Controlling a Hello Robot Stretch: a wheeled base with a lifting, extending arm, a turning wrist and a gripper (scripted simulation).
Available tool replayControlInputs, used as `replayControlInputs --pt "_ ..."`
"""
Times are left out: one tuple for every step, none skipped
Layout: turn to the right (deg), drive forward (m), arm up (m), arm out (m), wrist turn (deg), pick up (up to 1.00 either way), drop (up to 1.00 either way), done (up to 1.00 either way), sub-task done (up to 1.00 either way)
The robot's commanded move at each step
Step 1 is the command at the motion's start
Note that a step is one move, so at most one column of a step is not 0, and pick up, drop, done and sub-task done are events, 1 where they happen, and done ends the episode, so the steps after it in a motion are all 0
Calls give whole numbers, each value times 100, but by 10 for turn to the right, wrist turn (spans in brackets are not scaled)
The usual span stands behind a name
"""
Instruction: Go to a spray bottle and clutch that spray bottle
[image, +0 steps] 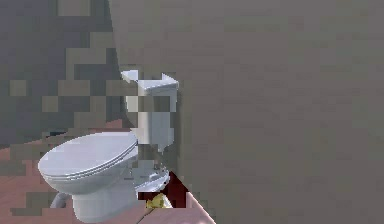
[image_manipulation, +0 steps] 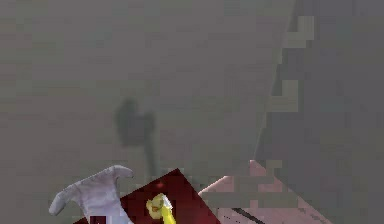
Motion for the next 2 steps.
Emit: replayControlInputs --pt "0 0 10 0 0 0 0 0 0" --pt "0 0 0 0 0 0 0 100 0"
